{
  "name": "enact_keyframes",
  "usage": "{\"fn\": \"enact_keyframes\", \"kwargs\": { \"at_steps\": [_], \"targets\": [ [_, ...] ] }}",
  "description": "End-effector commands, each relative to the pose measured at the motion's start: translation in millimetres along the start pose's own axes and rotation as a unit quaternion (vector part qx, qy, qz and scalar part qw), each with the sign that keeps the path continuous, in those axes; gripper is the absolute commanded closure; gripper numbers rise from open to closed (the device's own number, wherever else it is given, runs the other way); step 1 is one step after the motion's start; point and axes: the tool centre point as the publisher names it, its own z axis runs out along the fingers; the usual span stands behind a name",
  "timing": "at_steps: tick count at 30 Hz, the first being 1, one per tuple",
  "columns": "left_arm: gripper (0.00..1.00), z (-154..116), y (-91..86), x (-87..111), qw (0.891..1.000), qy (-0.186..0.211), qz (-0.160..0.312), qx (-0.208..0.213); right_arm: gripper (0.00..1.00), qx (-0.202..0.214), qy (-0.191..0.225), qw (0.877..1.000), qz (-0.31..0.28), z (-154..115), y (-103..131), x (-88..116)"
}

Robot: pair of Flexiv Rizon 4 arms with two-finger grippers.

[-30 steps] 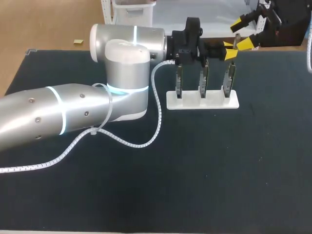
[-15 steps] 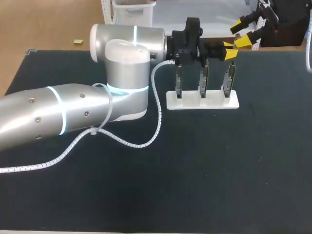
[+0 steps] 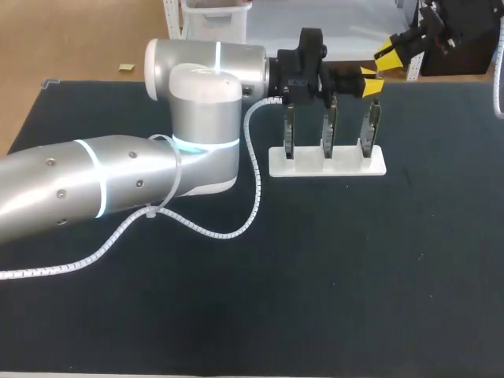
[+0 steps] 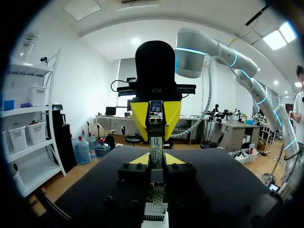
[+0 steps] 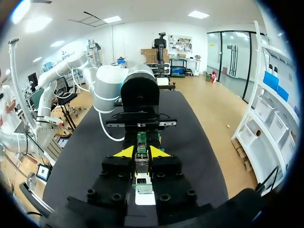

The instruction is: Pick up the optical module with the left hand, and insert it into the network port with the right hand.

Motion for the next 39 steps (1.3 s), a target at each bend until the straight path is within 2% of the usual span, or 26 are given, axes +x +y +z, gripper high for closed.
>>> {"fn": "enact_keyframes", "kwargs": {
  "at_steps": [1, 4, 5, 6, 18, 27, 34, 39],
  "targets": [
    [1.00, 0.1, -1.3, -0.2, 1.000, 0.000, 0.001, 0.000, 1.00, 0.003, 0.000, 1.000, 0.000, 0.7, 2.0, 0.3],
    [1.00, 0.1, -1.3, -0.2, 1.000, 0.000, 0.001, 0.000, 1.00, 0.003, 0.000, 1.000, 0.000, 0.4, 2.4, 0.7],
    [0.71, 0.1, -1.3, -0.2, 1.000, 0.000, 0.001, 0.000, 1.00, 0.003, 0.000, 1.000, 0.000, 0.3, 2.5, 0.8],
    [0.00, 0.1, -1.3, -0.2, 1.000, 0.000, 0.001, 0.000, 1.00, 0.003, 0.000, 1.000, 0.000, 0.3, 2.6, 0.9],
    [0.00, -3.3, -2.0, -2.1, 1.000, 0.006, -0.002, 0.001, 1.00, 0.006, 0.000, 1.000, -0.003, -1.5, 2.5, 1.4],
    [0.00, -15.0, -6.3, -4.9, 0.998, 0.063, -0.006, 0.003, 1.00, 0.007, -0.002, 1.000, -0.003, -2.3, 1.7, 1.9],
    [0.00, -15.2, -4.5, 6.5, 0.992, 0.125, -0.001, -0.002, 1.00, 0.007, -0.002, 1.000, -0.002, -2.7, 1.7, 2.7],
    [0.00, -15.1, -2.9, 12.8, 0.990, 0.142, -0.008, 0.008, 1.00, 0.009, -0.002, 1.000, 0.000, -4.0, 1.8, 3.5]
  ]
}}
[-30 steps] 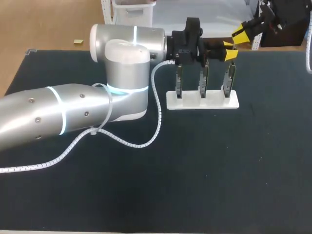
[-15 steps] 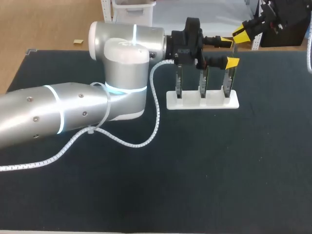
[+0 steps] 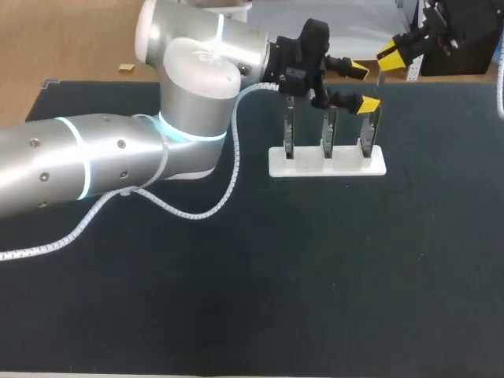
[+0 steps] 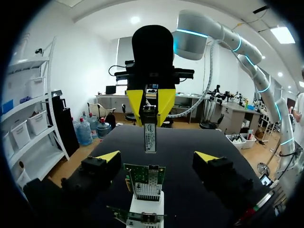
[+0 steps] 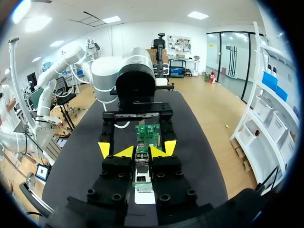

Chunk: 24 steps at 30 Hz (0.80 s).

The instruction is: Pick up the optical module with the left hand, and insert it into the network port with the right hand.

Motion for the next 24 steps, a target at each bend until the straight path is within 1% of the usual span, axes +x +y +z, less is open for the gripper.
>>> {"fn": "enact_keyframes", "kwargs": {
  "at_steps": [1, 4, 7, 9, 11, 12, 14, 18, 24],
  "targets": [
    [0.00, 0.9, 6.0, 0.1, 1.000, 0.021, -0.003, 0.012, 1.00, 0.003, 0.000, 1.000, 0.000, -0.6, 2.3, 0.6],
    [0.00, -0.2, 6.9, 1.1, 1.000, 0.028, -0.002, 0.012, 1.00, 0.003, -0.001, 1.000, 0.000, -0.8, 2.5, 0.6],
    [0.00, -1.4, 6.5, 2.4, 0.999, 0.043, 0.006, 0.012, 1.00, 0.003, -0.001, 1.000, 0.001, -0.9, 3.0, 0.8],
    [0.00, -2.5, 6.5, 3.7, 0.999, 0.045, 0.005, 0.014, 1.00, 0.003, 0.000, 1.000, 0.000, -0.9, 3.1, 0.8],
    [0.00, -3.4, 6.3, 5.9, 0.998, 0.062, 0.012, 0.010, 1.00, 0.002, 0.000, 1.000, 0.000, -0.9, 3.2, 0.8],
    [0.00, -3.3, 5.8, 6.9, 0.998, 0.059, 0.010, 0.012, 1.00, 0.003, 0.000, 1.000, 0.000, -0.8, 3.3, 0.7],
    [0.00, -4.4, 5.2, 8.2, 0.997, 0.070, 0.013, 0.010, 1.00, 0.002, 0.000, 1.000, 0.000, -0.8, 3.4, 0.7],
    [0.00, -5.3, 3.7, 11.7, 0.997, 0.075, 0.012, 0.010, 1.00, 0.001, 0.000, 1.000, 0.000, 0.3, 4.4, 0.7],
    [0.00, -2.4, 0.8, 18.7, 0.996, 0.087, 0.007, 0.020, 1.00, 0.001, -0.001, 1.000, 0.002, 1.0, 4.7, 1.4]
  ]
}}
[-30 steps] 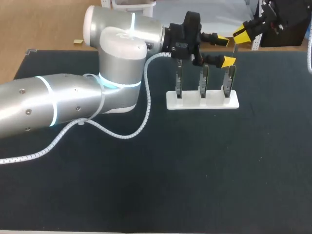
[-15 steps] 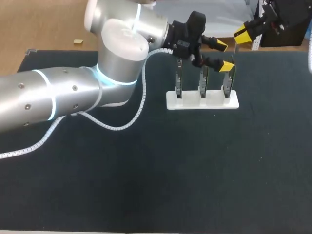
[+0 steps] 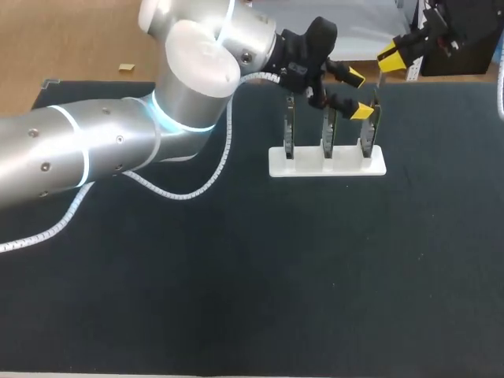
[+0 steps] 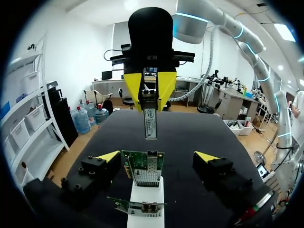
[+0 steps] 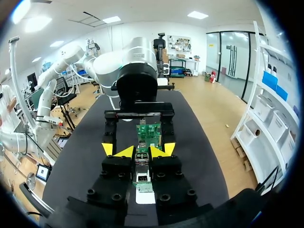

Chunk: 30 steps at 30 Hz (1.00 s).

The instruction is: Pick up the optical module with the left hand, and insert it into the network port with the right hand.

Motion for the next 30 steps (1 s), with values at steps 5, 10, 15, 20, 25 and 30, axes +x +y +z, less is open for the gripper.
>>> {"fn": "enact_keyframes", "kwargs": {
  "at_steps": [5, 10, 15, 20, 25, 30],
  "targets": [
    [0.00, 2.1, 2.0, 3.5, 1.000, 0.015, -0.002, 0.009, 1.00, 0.002, -0.002, 1.000, 0.001, 1.1, 2.4, 1.2],
    [0.00, 3.1, 2.5, 5.4, 1.000, 0.025, -0.003, 0.012, 1.00, 0.003, -0.003, 1.000, 0.001, 1.7, 2.2, 1.3],
    [0.00, 5.9, 2.2, 8.1, 0.999, 0.036, -0.001, 0.014, 1.00, 0.003, -0.003, 1.000, 0.001, 2.0, 1.5, 1.3],
    [0.00, 7.7, 2.2, 8.4, 0.999, 0.039, 0.000, 0.014, 1.00, 0.002, -0.004, 1.000, 0.001, 2.3, 0.9, 1.1],
    [0.00, 8.2, 1.9, 8.6, 0.999, 0.041, 0.001, 0.015, 1.00, 0.002, -0.004, 1.000, 0.002, 2.3, 0.8, 1.2],
    [0.00, 8.2, -0.1, 9.1, 0.999, 0.042, 0.005, 0.015, 1.00, 0.003, -0.004, 1.000, 0.002, 2.2, 0.8, 1.4]
  ]
}}
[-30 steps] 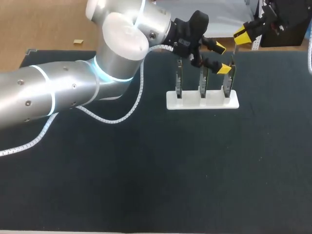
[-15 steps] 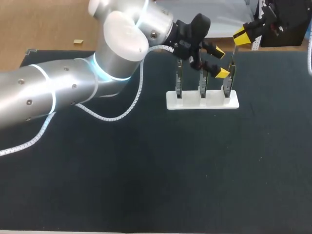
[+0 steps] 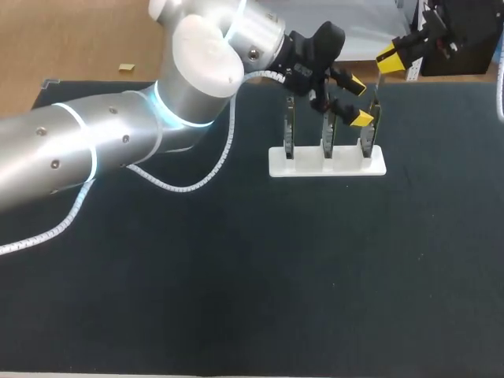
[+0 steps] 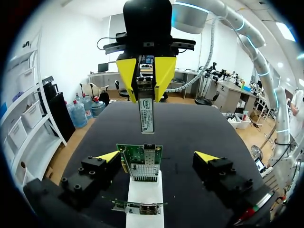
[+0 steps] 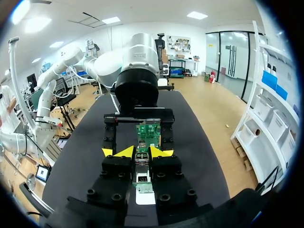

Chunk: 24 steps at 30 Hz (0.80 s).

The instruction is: Pick up the optical module with the left hand, and insert it into the network port with the right hand.

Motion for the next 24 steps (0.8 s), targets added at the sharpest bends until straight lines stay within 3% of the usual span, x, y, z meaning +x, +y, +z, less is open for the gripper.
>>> {"fn": "enact_keyframes", "kwargs": {
  "at_steps": [1, 24],
  "targets": [
    [0.00, 0.7, 0.6, -1.0, 1.000, 0.003, 0.002, 0.002, 1.00, 0.001, 0.000, 1.000, 0.000, 0.2, 1.2, 0.2],
    [0.00, 1.8, -2.2, 0.0, 1.000, 0.006, 0.001, 0.002, 1.00, 0.003, 0.000, 1.000, -0.002, 0.6, 3.0, -0.1]
  ]
}}
